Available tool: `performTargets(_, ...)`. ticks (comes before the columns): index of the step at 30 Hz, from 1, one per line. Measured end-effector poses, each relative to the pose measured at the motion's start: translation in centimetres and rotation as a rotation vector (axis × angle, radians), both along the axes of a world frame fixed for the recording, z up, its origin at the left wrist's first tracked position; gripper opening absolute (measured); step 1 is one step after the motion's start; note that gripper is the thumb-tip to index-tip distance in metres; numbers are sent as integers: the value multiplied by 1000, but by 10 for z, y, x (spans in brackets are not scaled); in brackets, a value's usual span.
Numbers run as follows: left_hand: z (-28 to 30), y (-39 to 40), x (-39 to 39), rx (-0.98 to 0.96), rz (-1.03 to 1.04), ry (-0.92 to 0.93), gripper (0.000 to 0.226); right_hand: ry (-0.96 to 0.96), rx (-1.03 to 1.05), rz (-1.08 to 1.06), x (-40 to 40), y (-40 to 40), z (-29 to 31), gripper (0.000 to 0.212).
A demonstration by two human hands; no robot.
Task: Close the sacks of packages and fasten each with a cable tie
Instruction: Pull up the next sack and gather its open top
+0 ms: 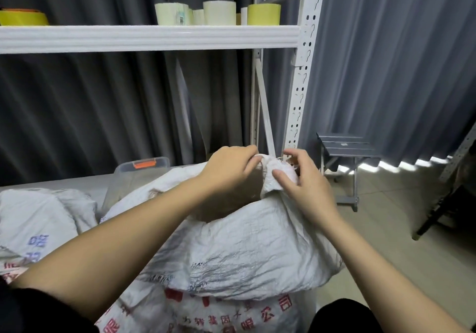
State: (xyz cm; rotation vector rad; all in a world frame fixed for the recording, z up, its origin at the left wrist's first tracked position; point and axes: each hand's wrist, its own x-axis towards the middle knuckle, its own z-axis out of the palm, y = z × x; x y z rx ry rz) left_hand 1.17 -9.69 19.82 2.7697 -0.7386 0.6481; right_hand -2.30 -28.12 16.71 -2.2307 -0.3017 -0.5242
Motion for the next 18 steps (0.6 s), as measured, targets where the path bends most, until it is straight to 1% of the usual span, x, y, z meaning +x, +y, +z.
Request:
performTargets(1, 0, 0, 4, -22, 10, 46, 29, -62, -59, -87, -3, 1, -3, 32)
performTargets(3, 1, -3, 6, -5, 39, 104, 35, -142, -46, -117, -3, 0, -11, 19)
performTargets(4, 2, -4, 6, 11, 54, 108, 37, -157, 27, -85, -1, -1, -13, 11)
performTargets(5, 3, -6, 6, 12, 66, 95, 36, -146, 153, -39, 3, -3, -13, 7)
performTargets(7, 3, -7, 4, -74, 19, 21, 25, -35, 437, 79, 8, -4, -6, 8)
performTargets(8, 3, -7, 1, -108, -45, -5, 22, 35, 518, 135, 10, -4, -2, 10)
performTargets(9, 3, -9, -2, -90, -115, -24, 25, 99, 546, 184, 14, -6, 1, 11)
performTargets(10, 3, -12, -4, -31, -169, -37, 29, 156, 552, 226, 17, -7, 1, 11)
performTargets(11, 2, -16, -5, 24, -186, -45, 29, 196, 568, 264, 19, -9, 1, 11)
performTargets(14, 0, -26, -6, 97, -102, -54, 24, 216, 673, 276, 15, -8, -4, 9)
performTargets(15, -2, -28, -5, 109, -71, -63, 24, 180, 643, 240, 12, -8, -7, 12)
performTargets(16, -3, -29, -3, 104, -43, -52, 25, 125, 537, 177, 9, -8, -11, 20)
performTargets(18, -5, -29, 3, 45, 7, 48, 27, -3, 215, -1, 3, -8, -22, 30)
